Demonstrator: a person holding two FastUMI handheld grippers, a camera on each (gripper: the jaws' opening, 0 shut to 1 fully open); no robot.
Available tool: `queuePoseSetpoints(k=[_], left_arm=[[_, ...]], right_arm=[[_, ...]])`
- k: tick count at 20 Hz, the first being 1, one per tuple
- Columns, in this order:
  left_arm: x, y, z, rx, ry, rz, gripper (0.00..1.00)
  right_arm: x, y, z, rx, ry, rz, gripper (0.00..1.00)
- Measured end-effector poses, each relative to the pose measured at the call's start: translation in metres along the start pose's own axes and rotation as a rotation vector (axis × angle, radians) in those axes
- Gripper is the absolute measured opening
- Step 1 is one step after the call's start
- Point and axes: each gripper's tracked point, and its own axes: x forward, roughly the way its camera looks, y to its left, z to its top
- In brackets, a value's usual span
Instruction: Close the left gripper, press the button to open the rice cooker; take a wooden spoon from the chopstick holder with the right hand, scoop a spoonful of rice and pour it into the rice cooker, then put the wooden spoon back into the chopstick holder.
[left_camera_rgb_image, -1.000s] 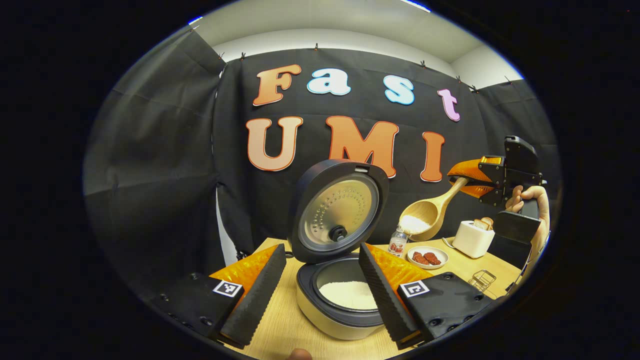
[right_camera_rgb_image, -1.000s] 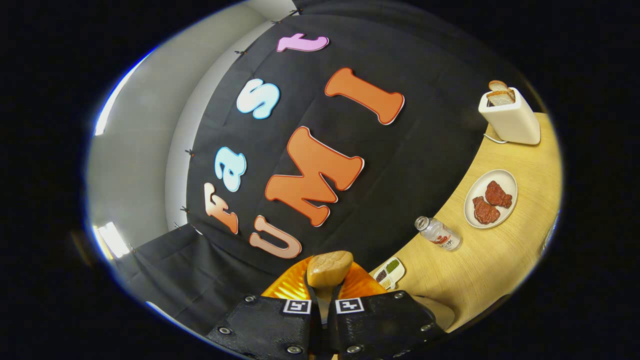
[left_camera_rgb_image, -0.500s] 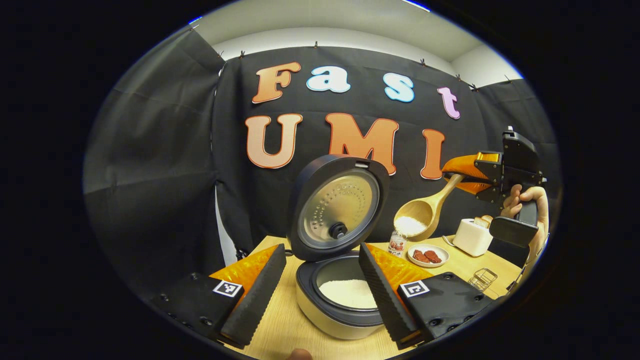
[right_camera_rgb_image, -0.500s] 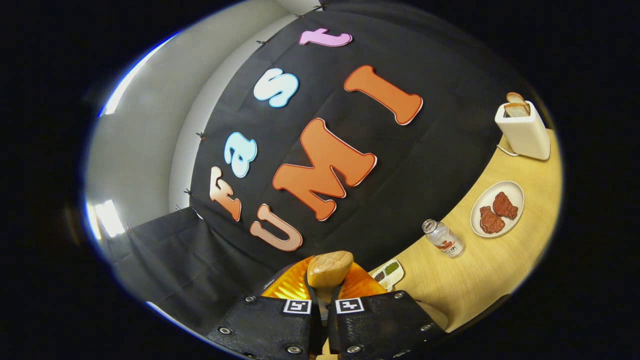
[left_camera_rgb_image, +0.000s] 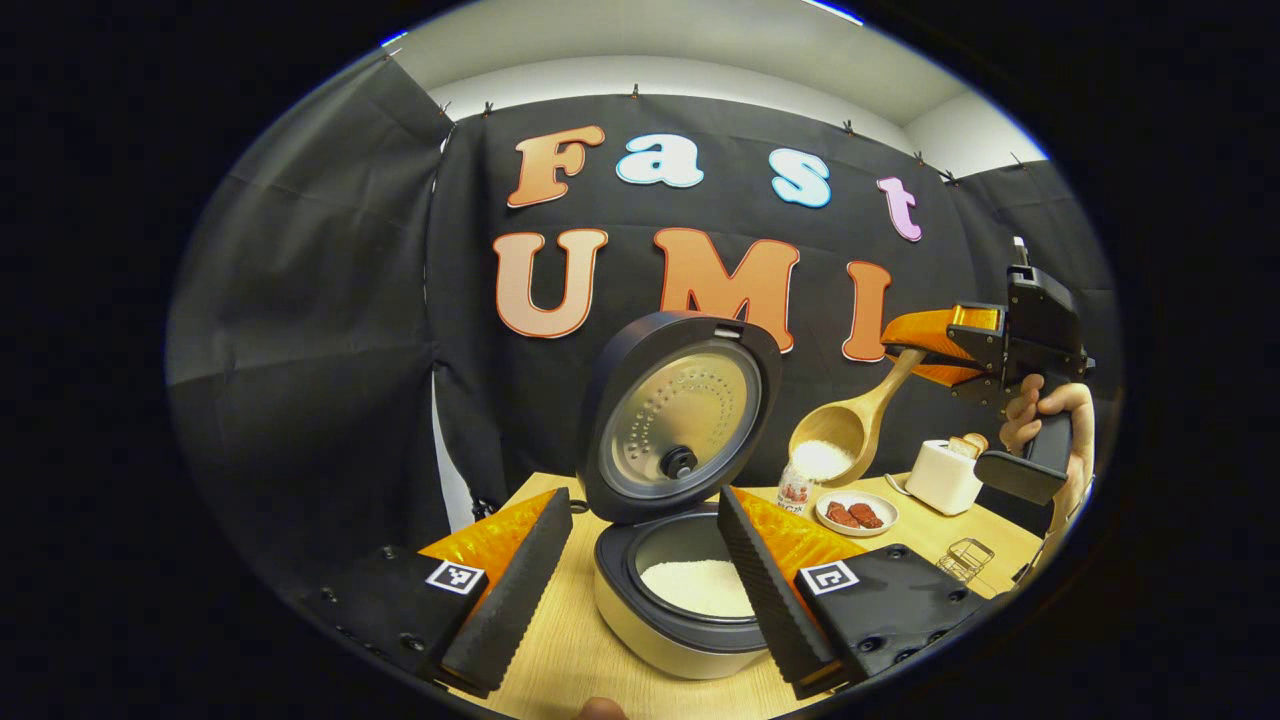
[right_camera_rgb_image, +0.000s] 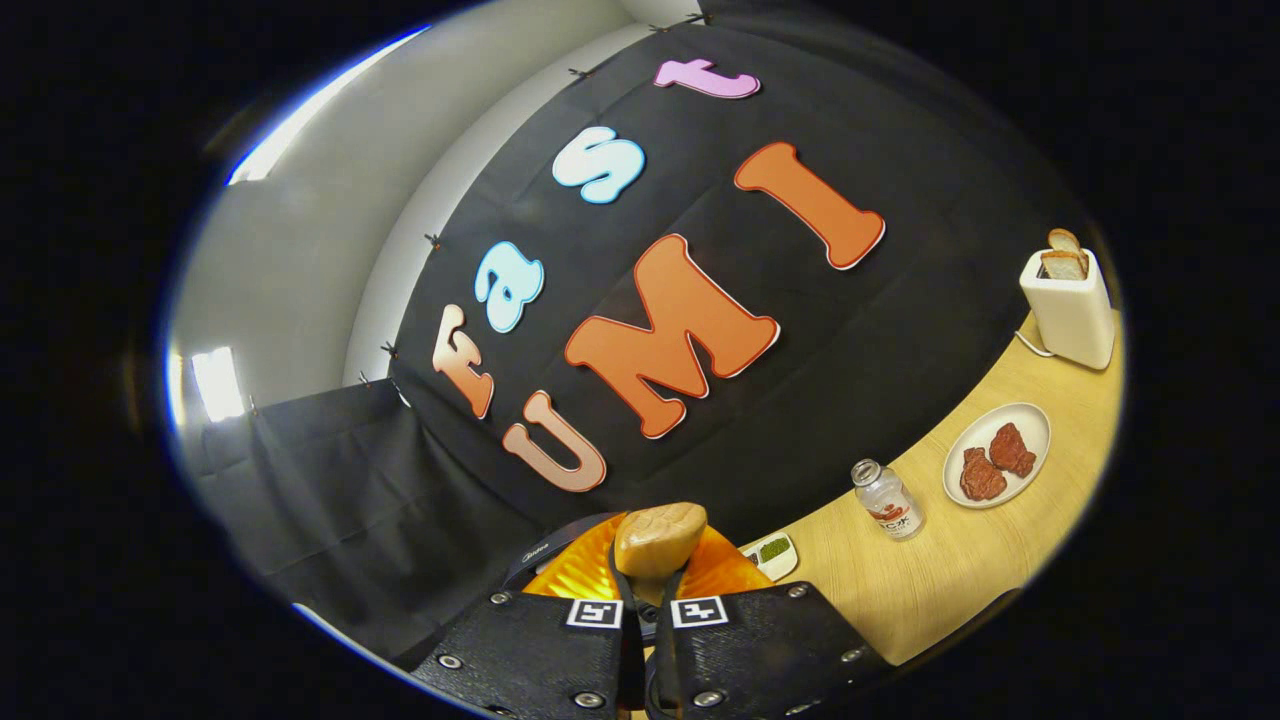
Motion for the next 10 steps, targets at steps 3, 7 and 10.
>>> queuePoseSetpoints(k=[3,7,10], left_arm=[[0.001,0.001,-0.004,-0.002,0.007,-0.001,0.99],[0.002,0.003,-0.005,-0.008,0.009,0.002,1.0],[0.002,0.005,-0.006,-0.015,0.009,0.004,0.99]], right_arm=[[0.0,0.007,-0.004,-0.041,0.007,0.02,0.04],[0.001,0.012,-0.01,-0.107,0.009,0.031,0.04],[0.002,0.015,-0.015,-0.163,0.011,0.039,0.03]])
